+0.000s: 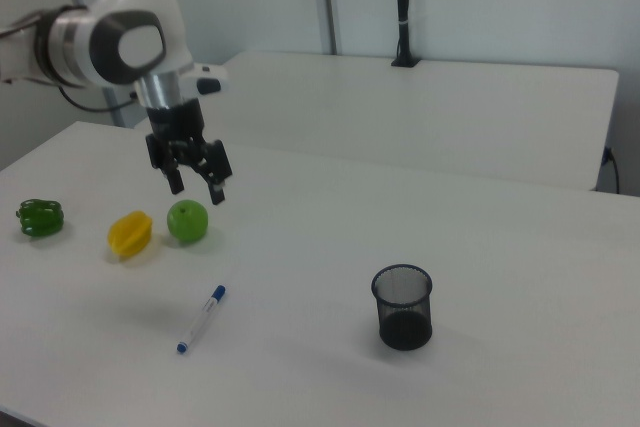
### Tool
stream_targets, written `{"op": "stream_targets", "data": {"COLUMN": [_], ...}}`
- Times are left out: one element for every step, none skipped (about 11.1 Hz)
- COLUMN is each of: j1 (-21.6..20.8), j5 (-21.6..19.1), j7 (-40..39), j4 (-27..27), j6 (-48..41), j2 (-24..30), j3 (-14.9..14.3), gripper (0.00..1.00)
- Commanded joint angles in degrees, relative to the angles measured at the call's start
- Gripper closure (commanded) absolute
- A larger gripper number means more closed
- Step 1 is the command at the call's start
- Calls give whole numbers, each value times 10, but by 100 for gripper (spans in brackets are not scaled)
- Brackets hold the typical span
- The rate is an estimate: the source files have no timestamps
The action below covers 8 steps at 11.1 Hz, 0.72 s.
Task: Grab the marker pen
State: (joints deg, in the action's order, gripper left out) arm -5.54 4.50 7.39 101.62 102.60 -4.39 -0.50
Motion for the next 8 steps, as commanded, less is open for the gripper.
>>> {"op": "stream_targets", "data": {"j1": [11, 20, 26, 26, 27, 27, 27, 26], "j5": [-32, -38, -41, -53, -56, -57, -63, -77], "j7": [89, 130, 151, 151, 142, 115, 88, 65], "j4": [-81, -97, -110, -123, -125, -124, -124, -122], "j6": [-110, -127, -142, -151, -156, -154, -153, -151], "j2": [14, 24, 28, 33, 45, 53, 55, 64], "j3": [33, 47, 57, 58, 58, 53, 46, 28], "gripper": [0, 0, 0, 0, 0, 0, 0, 0]}}
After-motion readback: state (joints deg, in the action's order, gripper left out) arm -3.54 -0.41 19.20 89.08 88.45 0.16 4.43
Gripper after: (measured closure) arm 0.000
